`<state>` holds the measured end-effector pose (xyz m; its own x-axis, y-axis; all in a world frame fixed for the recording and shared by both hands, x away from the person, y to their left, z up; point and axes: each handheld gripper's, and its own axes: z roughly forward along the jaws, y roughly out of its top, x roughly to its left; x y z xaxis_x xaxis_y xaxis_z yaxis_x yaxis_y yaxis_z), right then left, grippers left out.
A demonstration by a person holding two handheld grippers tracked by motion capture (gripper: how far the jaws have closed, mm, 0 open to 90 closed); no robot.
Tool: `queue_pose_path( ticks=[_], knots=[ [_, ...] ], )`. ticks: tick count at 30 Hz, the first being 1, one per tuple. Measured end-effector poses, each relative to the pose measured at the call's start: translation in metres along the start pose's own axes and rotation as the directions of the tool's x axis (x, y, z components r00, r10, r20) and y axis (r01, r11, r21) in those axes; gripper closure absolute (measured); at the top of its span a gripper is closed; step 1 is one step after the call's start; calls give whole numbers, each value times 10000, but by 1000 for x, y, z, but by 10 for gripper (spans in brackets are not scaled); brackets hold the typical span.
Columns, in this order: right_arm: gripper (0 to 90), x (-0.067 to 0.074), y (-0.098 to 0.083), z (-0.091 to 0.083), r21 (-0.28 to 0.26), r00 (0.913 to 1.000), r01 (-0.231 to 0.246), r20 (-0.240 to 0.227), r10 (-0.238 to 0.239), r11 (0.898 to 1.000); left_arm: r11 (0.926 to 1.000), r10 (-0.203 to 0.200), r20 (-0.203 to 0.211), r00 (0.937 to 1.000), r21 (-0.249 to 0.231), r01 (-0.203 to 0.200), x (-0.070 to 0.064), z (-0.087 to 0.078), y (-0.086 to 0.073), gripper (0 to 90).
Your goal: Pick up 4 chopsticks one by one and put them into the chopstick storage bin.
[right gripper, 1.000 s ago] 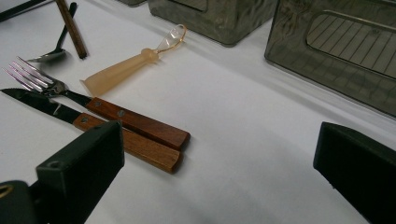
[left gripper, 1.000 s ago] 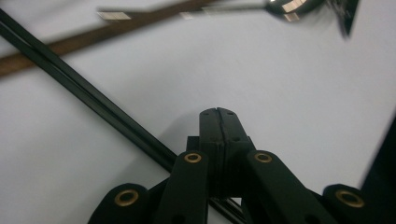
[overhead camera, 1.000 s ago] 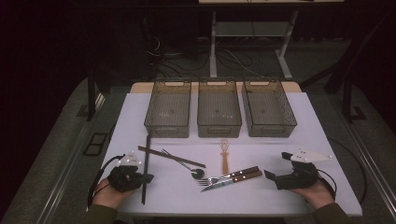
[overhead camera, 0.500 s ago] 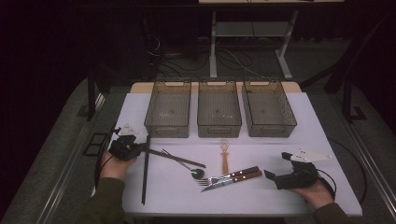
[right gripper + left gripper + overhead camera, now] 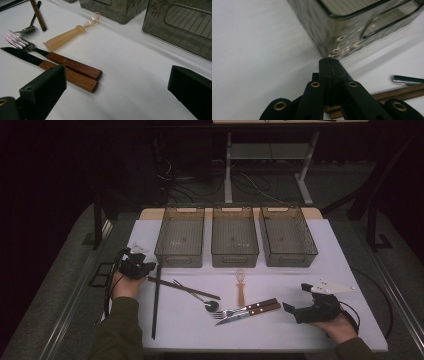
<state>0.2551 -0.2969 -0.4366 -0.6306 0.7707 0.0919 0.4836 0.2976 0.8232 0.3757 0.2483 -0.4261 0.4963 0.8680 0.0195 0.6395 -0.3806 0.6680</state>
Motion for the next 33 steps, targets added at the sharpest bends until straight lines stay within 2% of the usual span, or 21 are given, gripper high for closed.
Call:
queue_pose_path(
  ticks=[9, 16, 21, 33],
  knots=[
    [16, 0, 0, 0, -10, 10000, 2, 33, -2, 10000, 9991, -424, 608, 9972, 38, 423, 5, 9, -5, 900],
    [16, 0, 0, 0, 0, 10000, -14, 35, 14, 10000, 9988, -489, 762, 9959, 76, 485, 3, 11, -4, 900],
    [16, 0, 0, 0, 2, 10000, -14, 43, 14, 10000, 9991, -379, 928, 9950, 222, 360, 0, 12, -4, 900],
    [16, 0, 0, 0, 30, 10000, 9, 66, -9, 10000, 9998, -132, 1262, 9919, 171, 112, -8, 15, 0, 900]
  ],
)
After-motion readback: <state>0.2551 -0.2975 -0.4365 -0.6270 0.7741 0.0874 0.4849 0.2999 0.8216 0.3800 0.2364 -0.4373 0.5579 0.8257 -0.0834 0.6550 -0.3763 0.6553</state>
